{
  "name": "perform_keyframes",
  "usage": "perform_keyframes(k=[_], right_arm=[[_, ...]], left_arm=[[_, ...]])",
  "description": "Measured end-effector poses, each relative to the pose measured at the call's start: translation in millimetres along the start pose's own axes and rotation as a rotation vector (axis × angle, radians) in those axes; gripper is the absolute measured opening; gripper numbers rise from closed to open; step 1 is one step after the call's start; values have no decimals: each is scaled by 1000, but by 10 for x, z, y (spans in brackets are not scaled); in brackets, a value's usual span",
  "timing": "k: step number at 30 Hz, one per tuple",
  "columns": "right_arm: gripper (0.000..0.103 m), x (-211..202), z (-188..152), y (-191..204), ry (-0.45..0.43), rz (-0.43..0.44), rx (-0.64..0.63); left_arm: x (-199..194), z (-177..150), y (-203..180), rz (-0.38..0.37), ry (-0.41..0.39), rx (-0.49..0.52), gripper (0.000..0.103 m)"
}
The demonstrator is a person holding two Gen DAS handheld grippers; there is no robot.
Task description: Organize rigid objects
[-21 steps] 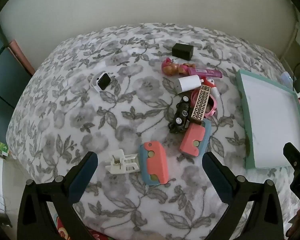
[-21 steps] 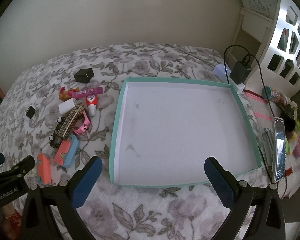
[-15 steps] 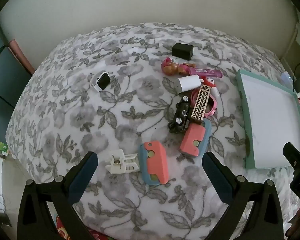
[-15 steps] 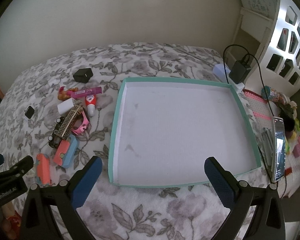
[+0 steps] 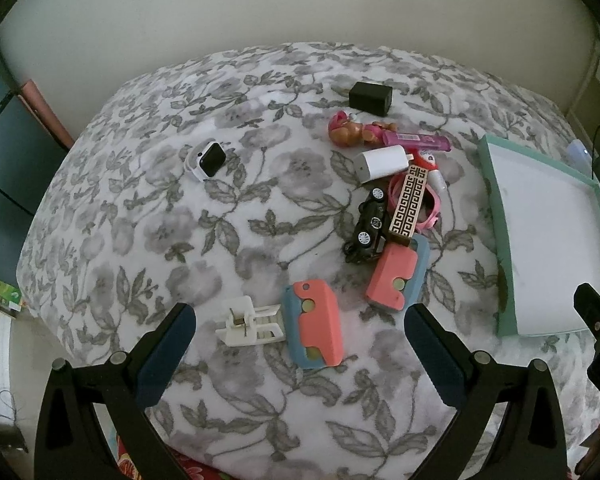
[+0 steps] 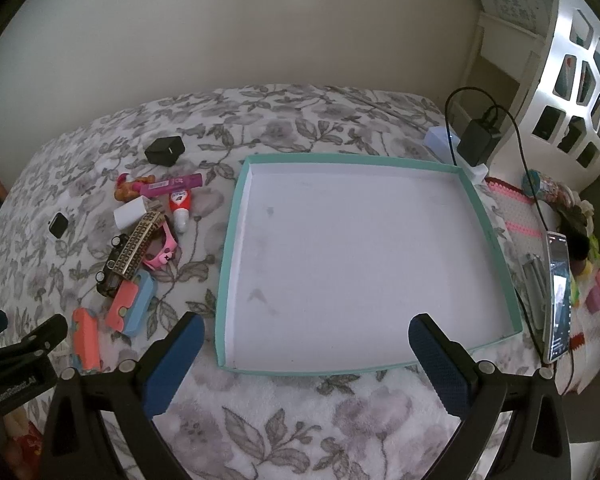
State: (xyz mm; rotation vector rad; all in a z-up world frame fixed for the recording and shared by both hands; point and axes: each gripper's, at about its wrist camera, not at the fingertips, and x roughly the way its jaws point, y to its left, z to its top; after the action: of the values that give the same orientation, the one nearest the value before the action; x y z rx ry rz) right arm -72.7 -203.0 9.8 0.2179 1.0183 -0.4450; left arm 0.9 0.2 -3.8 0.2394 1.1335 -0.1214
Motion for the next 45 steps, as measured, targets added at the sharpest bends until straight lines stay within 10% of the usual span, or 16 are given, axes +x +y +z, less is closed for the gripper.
perform_keyframes(k=[34,45], right_arm=[[103,-8,5,15,-2,5,-3],[103,64,50,516,5,146,-77]], left_arm=[[33,-12,34,-25,79,-22,103],[148,81,580,163,38,-122,103]])
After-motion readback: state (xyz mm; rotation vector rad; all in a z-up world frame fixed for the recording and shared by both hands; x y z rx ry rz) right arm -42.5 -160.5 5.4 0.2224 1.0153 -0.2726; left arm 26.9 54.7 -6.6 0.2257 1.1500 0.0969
